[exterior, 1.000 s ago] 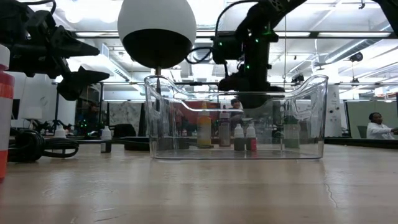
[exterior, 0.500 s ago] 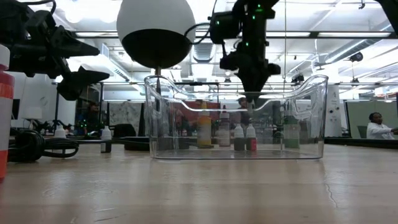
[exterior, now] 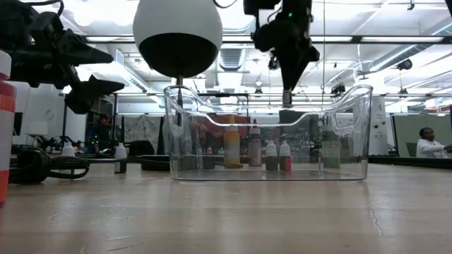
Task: Pick & Place food coloring
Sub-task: Put the small pink food coloring bottle into the transparent bin
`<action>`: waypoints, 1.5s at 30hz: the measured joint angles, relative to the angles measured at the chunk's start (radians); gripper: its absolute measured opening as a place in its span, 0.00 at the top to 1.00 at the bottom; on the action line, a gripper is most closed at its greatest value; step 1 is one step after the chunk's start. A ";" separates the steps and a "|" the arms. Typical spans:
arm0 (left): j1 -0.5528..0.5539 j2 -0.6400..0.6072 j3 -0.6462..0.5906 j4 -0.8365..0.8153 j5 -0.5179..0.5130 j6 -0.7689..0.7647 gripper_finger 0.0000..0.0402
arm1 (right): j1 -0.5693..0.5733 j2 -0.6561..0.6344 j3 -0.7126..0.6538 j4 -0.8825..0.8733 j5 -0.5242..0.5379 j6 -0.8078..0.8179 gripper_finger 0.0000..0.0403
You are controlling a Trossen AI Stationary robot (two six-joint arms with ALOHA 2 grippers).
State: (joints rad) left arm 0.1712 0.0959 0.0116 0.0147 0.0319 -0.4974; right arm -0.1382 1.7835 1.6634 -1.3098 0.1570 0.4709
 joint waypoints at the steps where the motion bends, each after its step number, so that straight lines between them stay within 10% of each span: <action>1: 0.000 0.000 0.000 0.000 0.000 0.000 0.30 | 0.012 -0.005 -0.001 -0.001 0.000 -0.002 0.88; 45: 0.000 0.000 0.000 0.001 0.000 0.000 0.30 | 0.285 0.309 0.256 0.099 -0.087 -0.372 0.88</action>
State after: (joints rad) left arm 0.1711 0.0963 0.0116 0.0158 0.0322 -0.4973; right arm 0.1467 2.0930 1.9192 -1.2107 0.0700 0.0991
